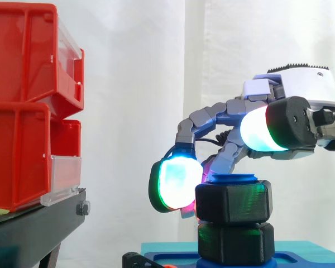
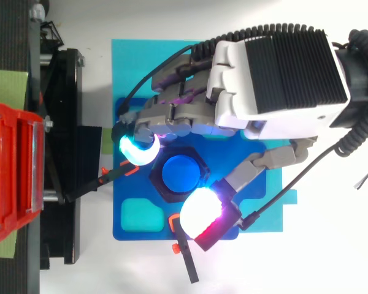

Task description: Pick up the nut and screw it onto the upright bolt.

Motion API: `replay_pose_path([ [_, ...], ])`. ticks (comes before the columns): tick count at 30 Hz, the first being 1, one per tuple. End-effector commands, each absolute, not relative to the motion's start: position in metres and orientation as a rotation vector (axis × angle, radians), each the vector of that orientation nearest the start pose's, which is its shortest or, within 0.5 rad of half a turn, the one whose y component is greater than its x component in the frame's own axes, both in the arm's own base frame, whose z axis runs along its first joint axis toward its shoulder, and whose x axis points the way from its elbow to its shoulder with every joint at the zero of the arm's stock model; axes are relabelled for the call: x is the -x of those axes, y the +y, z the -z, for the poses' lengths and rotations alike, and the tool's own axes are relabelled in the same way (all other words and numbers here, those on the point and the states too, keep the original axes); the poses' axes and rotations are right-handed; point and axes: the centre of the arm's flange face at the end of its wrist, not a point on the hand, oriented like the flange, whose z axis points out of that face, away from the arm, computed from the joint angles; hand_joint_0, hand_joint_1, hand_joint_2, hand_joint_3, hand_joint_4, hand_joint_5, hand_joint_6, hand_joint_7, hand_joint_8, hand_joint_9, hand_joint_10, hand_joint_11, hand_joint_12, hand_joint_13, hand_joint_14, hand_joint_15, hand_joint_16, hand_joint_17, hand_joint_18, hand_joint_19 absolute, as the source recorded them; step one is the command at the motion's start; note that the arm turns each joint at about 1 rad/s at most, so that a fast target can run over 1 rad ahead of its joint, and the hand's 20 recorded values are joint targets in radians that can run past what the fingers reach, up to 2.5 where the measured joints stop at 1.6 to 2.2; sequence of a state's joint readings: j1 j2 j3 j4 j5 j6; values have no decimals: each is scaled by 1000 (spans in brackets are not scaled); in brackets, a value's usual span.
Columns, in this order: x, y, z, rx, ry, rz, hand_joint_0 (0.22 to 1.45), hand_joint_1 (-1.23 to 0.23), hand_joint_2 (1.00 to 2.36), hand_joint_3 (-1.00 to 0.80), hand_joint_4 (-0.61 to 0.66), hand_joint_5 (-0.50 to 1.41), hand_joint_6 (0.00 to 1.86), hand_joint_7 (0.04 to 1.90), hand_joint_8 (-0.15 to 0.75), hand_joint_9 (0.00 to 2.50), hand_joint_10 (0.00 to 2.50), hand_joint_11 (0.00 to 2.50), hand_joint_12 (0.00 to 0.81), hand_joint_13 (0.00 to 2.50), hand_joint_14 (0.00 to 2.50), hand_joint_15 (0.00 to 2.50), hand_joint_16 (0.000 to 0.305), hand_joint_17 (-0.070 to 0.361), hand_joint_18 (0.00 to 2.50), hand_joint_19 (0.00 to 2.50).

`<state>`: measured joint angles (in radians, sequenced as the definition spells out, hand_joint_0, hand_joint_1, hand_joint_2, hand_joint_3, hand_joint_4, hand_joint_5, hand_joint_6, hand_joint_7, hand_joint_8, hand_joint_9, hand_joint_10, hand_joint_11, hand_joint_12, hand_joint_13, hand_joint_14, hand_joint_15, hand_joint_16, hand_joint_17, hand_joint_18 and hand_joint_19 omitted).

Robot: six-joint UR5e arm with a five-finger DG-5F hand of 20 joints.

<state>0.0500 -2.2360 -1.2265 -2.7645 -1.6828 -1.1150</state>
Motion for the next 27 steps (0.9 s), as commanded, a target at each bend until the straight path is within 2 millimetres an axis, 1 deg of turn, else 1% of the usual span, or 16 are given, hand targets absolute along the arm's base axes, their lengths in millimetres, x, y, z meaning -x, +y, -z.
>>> replay_pose_path([
  [1, -744, -85, -278, -227, 1523, -496, 500, -422, 1000, -500, 195, -92, 504, 930, 243, 1029, 7, 181, 300, 818, 7, 188, 43, 98, 551, 354],
  [6, -743, -85, -279, -232, 1527, -499, 503, -419, 1000, -500, 211, -57, 504, 1039, 247, 1078, 7, 187, 297, 857, 8, 191, 42, 95, 584, 348],
  [10, -742, -85, -278, -234, 1538, -498, 506, -416, 1000, -500, 202, -15, 505, 1128, 246, 1185, 8, 207, 287, 891, 8, 195, 40, 91, 607, 334],
  [13, -742, -88, -277, -235, 1537, -497, 511, -413, 1000, -500, 192, -1, 505, 1145, 242, 1245, 8, 209, 277, 917, 8, 185, 38, 85, 636, 317],
  [22, -740, -103, -278, -242, 1536, -489, 518, -407, 1000, -500, 116, 52, 503, 1293, 229, 1396, 8, 215, 271, 987, 8, 190, 35, 78, 677, 303],
  [27, -737, -112, -277, -234, 1539, -497, 514, -395, 1000, -500, 86, 72, 502, 1352, 225, 1535, 9, 226, 262, 1067, 8, 195, 32, 73, 745, 321],
])
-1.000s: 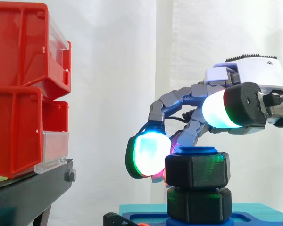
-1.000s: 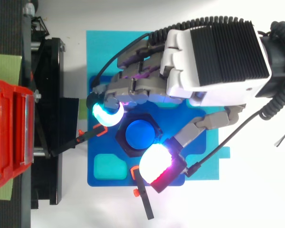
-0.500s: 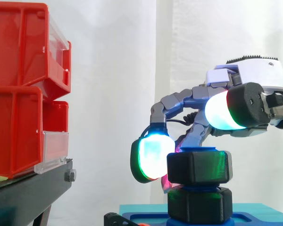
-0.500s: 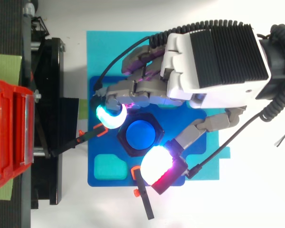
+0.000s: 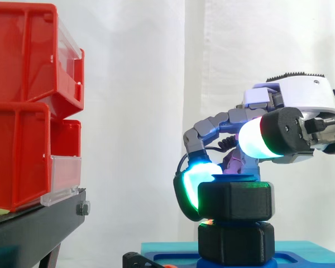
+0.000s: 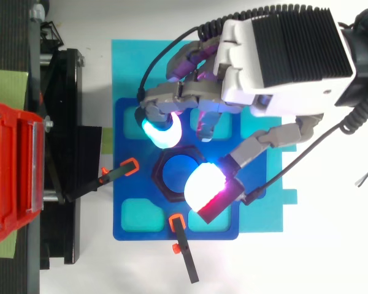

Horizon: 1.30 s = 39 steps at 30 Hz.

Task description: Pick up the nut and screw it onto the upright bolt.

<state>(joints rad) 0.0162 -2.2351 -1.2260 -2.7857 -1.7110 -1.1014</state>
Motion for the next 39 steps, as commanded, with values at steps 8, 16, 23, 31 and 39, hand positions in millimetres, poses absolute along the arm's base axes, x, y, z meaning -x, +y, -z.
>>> replay_pose_path([
  [8, -735, -123, -281, -230, 1534, -498, 515, -389, 1000, -500, 87, 73, 502, 1356, 227, 1576, 9, 233, 256, 1099, 8, 194, 30, 67, 775, 304],
  [16, -728, -122, -298, -235, 1549, -497, 522, -407, 1000, -500, -9, 103, 510, 1402, 213, 1816, 11, 263, 223, 1260, 9, 221, 25, 56, 964, 389],
  [23, -719, -125, -318, -237, 1548, -495, 518, -420, 1000, -500, 23, 93, 501, 1396, 220, 1803, 13, 275, 225, 1314, 10, 245, 25, 56, 988, 422],
  [31, -718, -125, -356, -227, 1506, -494, 506, -404, 1000, -500, 151, 13, 505, 1159, 239, 1564, 12, 264, 272, 1119, 10, 239, 32, 73, 842, 421],
  [39, -730, -116, -342, -205, 1482, -505, 493, -402, 1000, -500, 183, -88, 504, 890, 242, 1179, 7, 193, 316, 819, 8, 192, 39, 88, 603, 409],
])
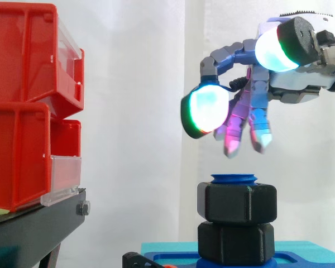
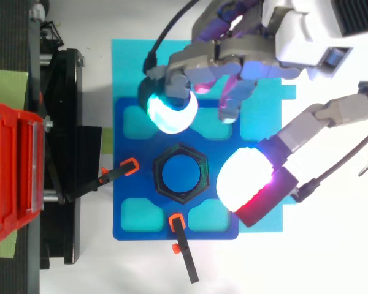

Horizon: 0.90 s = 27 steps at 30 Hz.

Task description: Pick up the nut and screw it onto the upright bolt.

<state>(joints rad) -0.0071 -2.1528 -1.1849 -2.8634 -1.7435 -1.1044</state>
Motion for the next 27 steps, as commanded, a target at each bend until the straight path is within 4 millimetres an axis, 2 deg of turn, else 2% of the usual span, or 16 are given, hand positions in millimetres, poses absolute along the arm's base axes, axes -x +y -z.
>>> replay_pose_path([
  [1, -732, -115, -340, -203, 1476, -506, 490, -401, 1000, -500, 173, -92, 504, 874, 239, 1165, 9, 191, 319, 815, 8, 200, 40, 89, 596, 409],
  [2, -737, -113, -330, -200, 1472, -510, 489, -400, 1000, -500, 172, -99, 504, 854, 237, 1105, 6, 173, 323, 774, 8, 187, 40, 90, 560, 405],
  [7, -745, -100, -315, -193, 1473, -533, 483, -397, 1000, -500, 151, -127, 503, 794, 231, 921, 3, 103, 331, 685, 6, 168, 44, 99, 484, 397],
  [13, -746, -93, -313, -186, 1475, -540, 476, -388, 1000, -500, 136, -140, 503, 773, 234, 785, 2, 68, 347, 557, 4, 124, 46, 104, 351, 337],
  [18, -749, -93, -299, -191, 1490, -539, 476, -386, 1000, -500, 132, -142, 503, 773, 228, 741, 0, 50, 349, 506, 4, 107, 47, 106, 299, 303],
  [27, -750, -93, -299, -191, 1485, -538, 467, -377, 1000, -500, 114, -153, 502, 729, 222, 621, 0, 0, 351, 355, 1, 17, 48, 108, 98, 163],
])
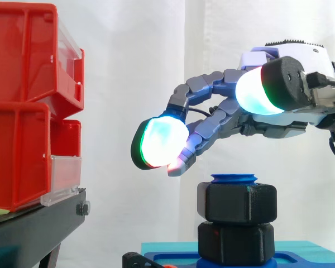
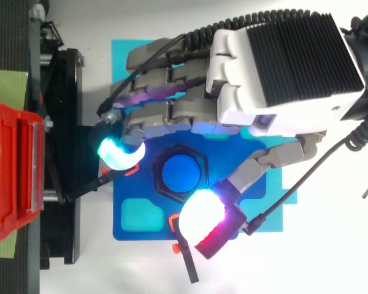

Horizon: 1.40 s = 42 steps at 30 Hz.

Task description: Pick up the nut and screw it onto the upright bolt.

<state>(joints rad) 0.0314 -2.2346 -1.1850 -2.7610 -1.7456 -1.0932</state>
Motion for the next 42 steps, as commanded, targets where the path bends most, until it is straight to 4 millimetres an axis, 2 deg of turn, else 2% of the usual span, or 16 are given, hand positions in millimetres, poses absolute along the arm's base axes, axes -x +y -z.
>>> replay_pose_path([
  [1, -749, -93, -298, -192, 1490, -538, 465, -377, 1000, -500, 112, -157, 502, 716, 218, 601, 0, 0, 351, 332, 1, 0, 48, 109, 62, 141],
  [10, -743, -88, -277, -191, 1498, -544, 455, -363, 1000, -500, 101, -168, 502, 685, 217, 490, 0, 0, 355, 148, 0, 0, 50, 113, 0, 13],
  [15, -743, -88, -277, -193, 1486, -553, 453, -357, 1000, -500, 114, -162, 502, 707, 220, 473, 0, 0, 356, 126, 0, 0, 51, 114, 0, 0],
  [28, -739, -84, -272, -202, 1530, -554, 447, -349, 1000, -500, 73, -191, 501, 623, 204, 392, 0, 0, 351, 57, 0, 0, 53, 119, 0, 0],
  [42, -738, -83, -270, -204, 1547, -556, 448, -342, 1000, -500, 115, -167, 502, 708, 216, 421, 0, 0, 354, 103, 0, 0, 53, 120, 0, 0],
])
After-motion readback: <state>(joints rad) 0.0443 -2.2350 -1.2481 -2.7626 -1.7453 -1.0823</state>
